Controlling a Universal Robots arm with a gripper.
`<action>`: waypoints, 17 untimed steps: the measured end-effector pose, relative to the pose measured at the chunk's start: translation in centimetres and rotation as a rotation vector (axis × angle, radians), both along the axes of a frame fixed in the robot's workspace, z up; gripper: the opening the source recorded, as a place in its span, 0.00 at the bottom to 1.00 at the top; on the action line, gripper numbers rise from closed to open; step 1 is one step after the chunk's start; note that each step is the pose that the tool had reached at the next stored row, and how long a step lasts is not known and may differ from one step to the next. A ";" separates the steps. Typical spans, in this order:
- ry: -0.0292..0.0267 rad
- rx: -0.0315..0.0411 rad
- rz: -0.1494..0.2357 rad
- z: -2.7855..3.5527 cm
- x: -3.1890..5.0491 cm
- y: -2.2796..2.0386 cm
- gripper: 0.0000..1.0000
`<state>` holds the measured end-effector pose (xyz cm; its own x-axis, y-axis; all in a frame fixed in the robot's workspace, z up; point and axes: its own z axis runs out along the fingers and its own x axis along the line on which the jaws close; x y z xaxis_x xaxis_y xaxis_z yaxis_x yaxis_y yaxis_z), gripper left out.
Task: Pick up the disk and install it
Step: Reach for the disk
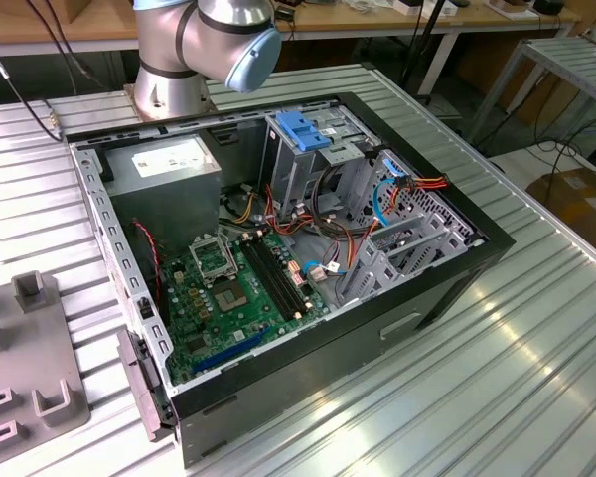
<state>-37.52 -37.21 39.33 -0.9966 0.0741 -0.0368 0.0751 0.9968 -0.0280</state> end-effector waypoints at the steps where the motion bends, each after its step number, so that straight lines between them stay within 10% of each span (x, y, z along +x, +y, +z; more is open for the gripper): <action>1: 0.0001 0.0000 0.000 0.00 -0.16 0.00 0.10; 17: 0.0000 0.0000 0.000 0.00 -2.52 0.00 0.10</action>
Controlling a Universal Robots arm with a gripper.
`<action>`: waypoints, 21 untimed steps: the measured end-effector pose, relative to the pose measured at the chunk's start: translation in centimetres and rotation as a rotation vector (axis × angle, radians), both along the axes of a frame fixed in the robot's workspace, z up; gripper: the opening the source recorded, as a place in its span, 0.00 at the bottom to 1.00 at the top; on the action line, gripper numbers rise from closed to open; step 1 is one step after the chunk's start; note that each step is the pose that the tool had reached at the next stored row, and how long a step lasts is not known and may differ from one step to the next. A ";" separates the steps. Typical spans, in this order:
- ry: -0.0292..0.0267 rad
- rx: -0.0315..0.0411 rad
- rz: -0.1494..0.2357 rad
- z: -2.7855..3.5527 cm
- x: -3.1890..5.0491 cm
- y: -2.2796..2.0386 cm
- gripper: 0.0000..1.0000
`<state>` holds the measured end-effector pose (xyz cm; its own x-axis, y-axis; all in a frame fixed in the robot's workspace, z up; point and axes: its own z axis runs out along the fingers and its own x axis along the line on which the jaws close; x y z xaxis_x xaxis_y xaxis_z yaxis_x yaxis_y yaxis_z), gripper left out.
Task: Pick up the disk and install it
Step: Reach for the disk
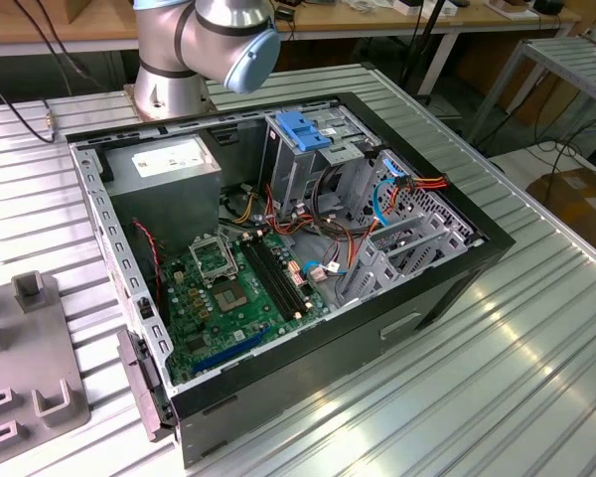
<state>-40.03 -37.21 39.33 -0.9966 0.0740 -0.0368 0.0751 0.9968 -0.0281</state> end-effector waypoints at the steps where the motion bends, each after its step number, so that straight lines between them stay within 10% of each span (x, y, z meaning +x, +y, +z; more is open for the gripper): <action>1: 0.0000 0.0000 0.000 0.00 -0.11 0.00 0.10; 21: 0.0000 0.0000 0.000 0.00 -2.78 0.00 0.10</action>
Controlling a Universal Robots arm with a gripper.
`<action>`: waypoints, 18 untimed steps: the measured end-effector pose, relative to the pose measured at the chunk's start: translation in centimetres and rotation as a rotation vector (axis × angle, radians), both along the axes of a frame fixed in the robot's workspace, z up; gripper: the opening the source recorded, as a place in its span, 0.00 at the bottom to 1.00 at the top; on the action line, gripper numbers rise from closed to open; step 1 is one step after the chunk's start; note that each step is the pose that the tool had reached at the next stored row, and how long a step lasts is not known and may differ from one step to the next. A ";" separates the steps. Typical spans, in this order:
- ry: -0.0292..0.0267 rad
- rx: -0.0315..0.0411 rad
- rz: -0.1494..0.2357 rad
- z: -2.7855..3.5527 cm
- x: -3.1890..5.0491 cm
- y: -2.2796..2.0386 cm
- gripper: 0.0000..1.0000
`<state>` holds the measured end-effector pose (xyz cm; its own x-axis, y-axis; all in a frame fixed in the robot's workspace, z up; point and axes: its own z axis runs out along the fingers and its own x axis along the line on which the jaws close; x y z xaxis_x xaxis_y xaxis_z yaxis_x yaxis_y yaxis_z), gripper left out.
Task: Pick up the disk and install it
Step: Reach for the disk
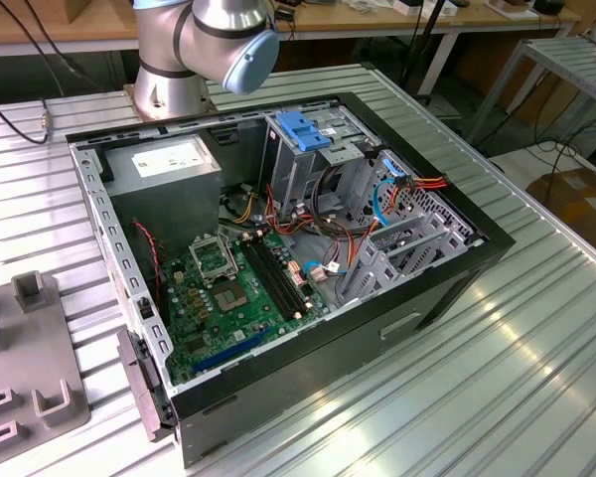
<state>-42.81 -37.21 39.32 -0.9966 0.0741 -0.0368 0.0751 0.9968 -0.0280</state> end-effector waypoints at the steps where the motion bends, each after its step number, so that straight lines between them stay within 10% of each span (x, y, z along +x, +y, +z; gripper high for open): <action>1: 0.0001 0.0000 0.000 0.00 -0.11 0.00 0.10; 18: 0.0001 -0.0001 -0.001 0.00 -3.18 0.00 0.10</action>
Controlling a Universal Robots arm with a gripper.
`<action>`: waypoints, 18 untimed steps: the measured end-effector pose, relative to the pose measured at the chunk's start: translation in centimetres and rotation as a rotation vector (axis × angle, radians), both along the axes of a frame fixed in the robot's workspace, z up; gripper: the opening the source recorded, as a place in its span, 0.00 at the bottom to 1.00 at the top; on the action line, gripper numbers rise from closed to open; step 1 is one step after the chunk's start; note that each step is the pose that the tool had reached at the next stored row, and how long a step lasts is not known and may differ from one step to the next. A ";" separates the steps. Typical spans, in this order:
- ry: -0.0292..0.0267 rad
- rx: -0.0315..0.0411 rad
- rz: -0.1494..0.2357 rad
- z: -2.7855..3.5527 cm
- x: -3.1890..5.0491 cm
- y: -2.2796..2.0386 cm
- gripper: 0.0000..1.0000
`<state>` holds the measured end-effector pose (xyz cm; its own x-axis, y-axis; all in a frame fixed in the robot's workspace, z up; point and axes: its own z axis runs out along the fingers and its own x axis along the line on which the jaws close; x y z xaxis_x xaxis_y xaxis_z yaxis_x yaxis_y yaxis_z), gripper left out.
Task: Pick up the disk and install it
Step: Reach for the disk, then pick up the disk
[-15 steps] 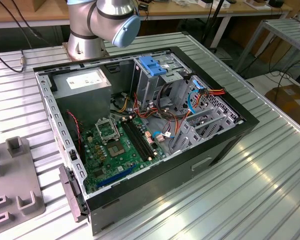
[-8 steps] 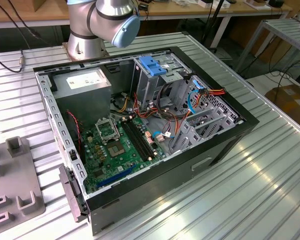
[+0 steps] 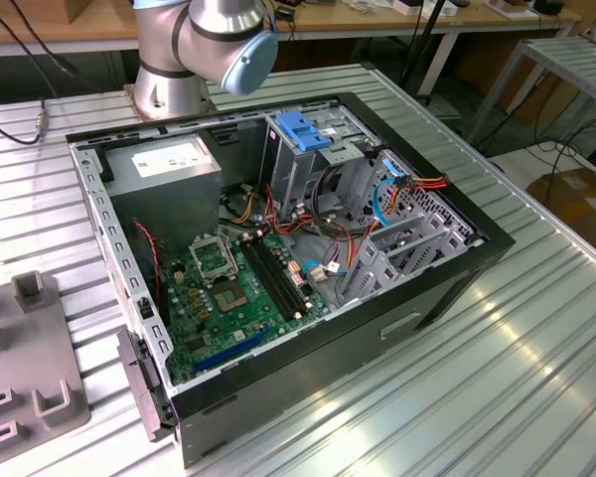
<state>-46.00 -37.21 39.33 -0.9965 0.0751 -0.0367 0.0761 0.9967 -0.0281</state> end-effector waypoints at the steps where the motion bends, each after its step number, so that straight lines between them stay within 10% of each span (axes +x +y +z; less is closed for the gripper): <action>1: -0.0001 0.0001 0.000 -0.01 -0.15 0.00 0.10; 18: -0.0001 0.0005 0.000 0.00 -0.54 0.00 0.10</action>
